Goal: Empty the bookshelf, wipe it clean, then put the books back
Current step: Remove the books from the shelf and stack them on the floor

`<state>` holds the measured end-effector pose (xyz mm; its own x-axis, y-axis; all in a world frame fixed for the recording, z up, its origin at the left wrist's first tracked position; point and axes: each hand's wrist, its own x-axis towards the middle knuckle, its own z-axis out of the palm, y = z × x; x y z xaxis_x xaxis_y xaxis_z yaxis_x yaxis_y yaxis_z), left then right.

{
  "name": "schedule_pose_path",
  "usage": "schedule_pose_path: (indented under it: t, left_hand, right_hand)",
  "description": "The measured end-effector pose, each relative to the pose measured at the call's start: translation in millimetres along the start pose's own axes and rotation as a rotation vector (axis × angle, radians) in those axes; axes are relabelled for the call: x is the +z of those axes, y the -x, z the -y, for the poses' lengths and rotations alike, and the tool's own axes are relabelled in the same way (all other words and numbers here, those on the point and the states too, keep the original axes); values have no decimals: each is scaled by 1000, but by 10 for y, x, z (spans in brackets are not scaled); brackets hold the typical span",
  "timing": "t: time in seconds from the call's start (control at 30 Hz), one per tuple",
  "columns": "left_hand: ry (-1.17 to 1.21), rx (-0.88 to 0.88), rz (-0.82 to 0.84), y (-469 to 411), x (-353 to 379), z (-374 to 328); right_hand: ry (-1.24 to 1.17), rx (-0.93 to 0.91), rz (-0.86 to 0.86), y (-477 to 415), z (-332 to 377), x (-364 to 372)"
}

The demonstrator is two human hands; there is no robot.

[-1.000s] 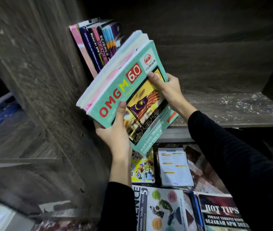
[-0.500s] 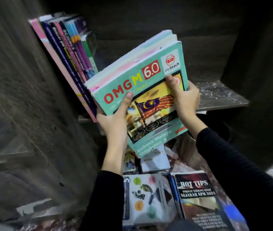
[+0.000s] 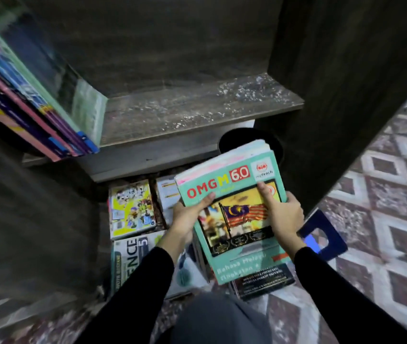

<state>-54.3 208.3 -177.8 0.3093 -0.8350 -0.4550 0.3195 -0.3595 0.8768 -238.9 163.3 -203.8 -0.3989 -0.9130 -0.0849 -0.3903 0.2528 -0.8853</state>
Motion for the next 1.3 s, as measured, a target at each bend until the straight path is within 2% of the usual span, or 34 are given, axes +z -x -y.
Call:
schedule_pose_path:
  t: [0.3, 0.43, 0.57, 0.87, 1.07, 1.3]
  left_hand:
    - [-149, -341, 45, -459, 143, 1268]
    - [-218, -394, 30, -628, 199, 1568]
    - [-305, -355, -4, -764, 245, 1708]
    - [-568, -175, -44, -1041, 312, 1836]
    - [-686, -192, -122, -1140, 243, 1857]
    - [-884, -113, -32, -1172, 112, 1877]
  right_hand:
    - [250, 362, 136, -157, -1030, -33]
    - [288, 486, 217, -275, -1408, 46]
    - [207, 562, 282, -397, -1686, 114]
    - [366, 499, 404, -601, -1714, 173]
    - [475, 416, 453, -654, -1702, 230]
    - [670, 323, 514, -633, -1679, 261]
